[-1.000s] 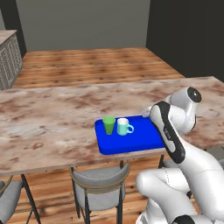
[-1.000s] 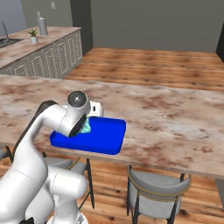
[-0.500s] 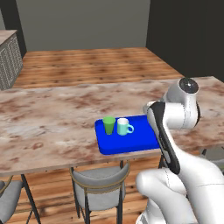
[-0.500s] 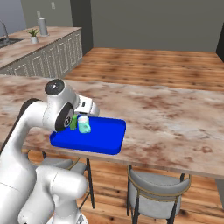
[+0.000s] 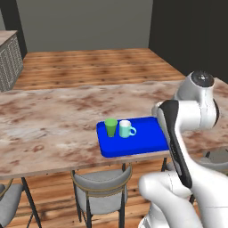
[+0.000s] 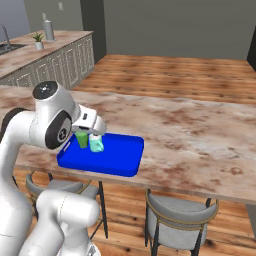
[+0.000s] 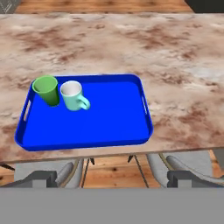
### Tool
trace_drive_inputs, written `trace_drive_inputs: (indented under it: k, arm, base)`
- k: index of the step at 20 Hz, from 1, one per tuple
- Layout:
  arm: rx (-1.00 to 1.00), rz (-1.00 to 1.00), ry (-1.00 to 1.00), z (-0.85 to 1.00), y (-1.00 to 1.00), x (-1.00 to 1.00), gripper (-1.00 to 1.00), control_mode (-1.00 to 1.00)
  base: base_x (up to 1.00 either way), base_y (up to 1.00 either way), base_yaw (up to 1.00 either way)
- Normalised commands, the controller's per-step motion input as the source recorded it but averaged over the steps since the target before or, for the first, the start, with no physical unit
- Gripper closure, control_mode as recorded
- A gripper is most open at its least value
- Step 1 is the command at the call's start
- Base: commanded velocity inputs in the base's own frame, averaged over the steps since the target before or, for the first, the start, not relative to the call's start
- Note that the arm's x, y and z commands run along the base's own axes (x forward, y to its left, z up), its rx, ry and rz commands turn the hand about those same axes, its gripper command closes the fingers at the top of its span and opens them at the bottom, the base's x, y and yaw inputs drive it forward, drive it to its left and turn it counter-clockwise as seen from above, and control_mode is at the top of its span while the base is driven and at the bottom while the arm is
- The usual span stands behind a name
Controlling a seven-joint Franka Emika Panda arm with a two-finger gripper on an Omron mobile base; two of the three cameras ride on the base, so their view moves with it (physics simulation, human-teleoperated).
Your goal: There is a tray on the dining counter. Grab the cup, mug, and pitcher and place them on the tray. The pitcher may be placed next to the tray if it cannot fit the tray.
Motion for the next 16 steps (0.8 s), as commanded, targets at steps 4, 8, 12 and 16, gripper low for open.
trace_drive_inputs:
  k: [4, 8, 12, 16]
  arm:
    - [0.0, 0.0, 0.0, 0.09, 0.0, -0.62, -1.0, -1.0]
    - [0.0, 0.0, 0.0, 0.12, 0.0, -0.53, -1.0, -1.0]
    - [0.0, 0.0, 0.01, 0.25, 0.0, -0.26, -1.0, -1.0]
    - [0.0, 0.01, 0.06, 0.34, 0.0, -0.12, -1.0, -1.0]
  base:
    - [0.0, 0.0, 0.0]
    - [0.0, 0.0, 0.0]
    - [0.0, 0.0, 0.0]
    - [0.0, 0.0, 0.0]
